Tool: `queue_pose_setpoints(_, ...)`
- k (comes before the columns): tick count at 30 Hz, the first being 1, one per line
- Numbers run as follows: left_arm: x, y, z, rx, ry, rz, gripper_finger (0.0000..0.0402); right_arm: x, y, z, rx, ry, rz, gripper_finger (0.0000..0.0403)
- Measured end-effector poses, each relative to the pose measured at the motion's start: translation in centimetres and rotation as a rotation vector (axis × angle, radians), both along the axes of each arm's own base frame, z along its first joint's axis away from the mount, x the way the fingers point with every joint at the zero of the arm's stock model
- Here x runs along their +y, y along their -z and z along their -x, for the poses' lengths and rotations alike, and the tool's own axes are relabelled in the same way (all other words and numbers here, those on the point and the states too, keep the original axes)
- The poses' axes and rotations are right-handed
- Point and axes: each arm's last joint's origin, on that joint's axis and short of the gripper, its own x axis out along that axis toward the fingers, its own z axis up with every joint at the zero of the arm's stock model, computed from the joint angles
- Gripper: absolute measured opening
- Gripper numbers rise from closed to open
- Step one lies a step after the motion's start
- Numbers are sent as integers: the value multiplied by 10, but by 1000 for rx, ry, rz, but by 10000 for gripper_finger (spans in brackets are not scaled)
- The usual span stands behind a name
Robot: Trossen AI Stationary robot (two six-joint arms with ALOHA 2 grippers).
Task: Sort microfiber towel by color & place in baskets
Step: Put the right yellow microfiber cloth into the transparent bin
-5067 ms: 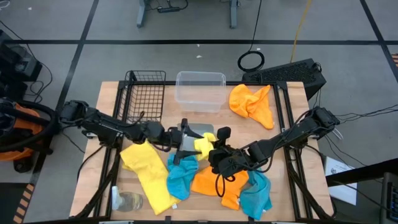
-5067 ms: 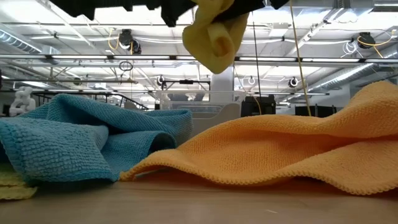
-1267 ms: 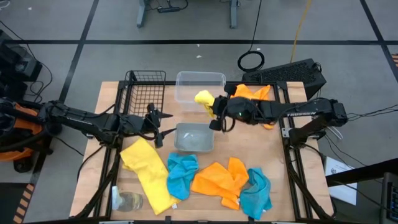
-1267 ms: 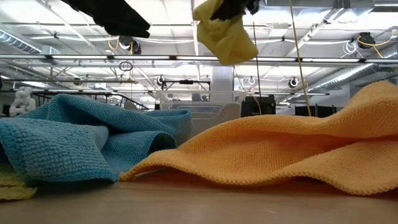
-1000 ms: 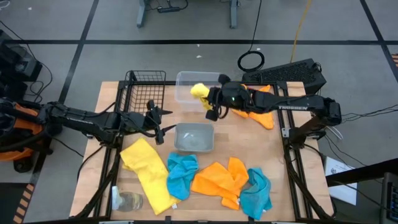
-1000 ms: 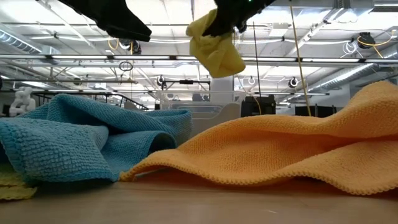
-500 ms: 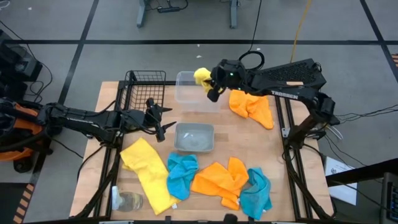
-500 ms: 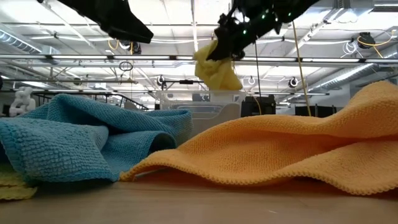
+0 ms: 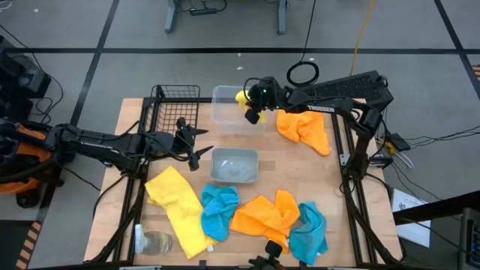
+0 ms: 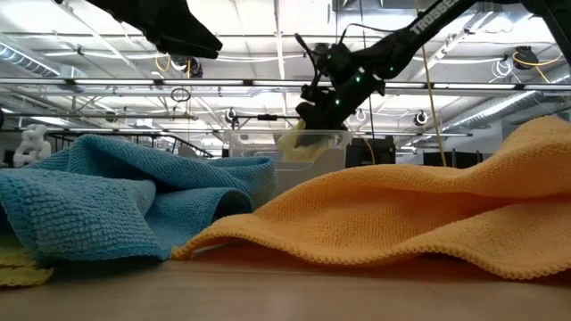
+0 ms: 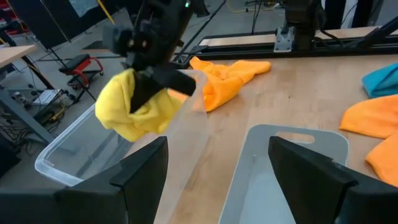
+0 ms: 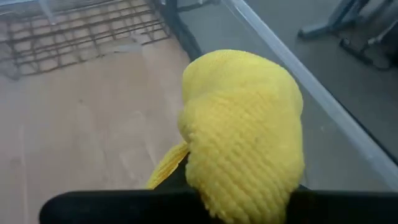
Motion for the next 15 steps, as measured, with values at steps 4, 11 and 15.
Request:
queue_pose_setpoints(4, 0, 0, 0, -2, 0, 0, 283, -4, 5, 1, -21, 60, -62, 39)
queue_pose_setpoints(11, 0, 0, 0, -2, 1, 1, 283, -4, 5, 2, -28, 89, -86, 100)
queue_pose_setpoints(15, 0, 0, 0, -1, 1, 1, 283, -4, 6, 2, -23, 89, -89, 142)
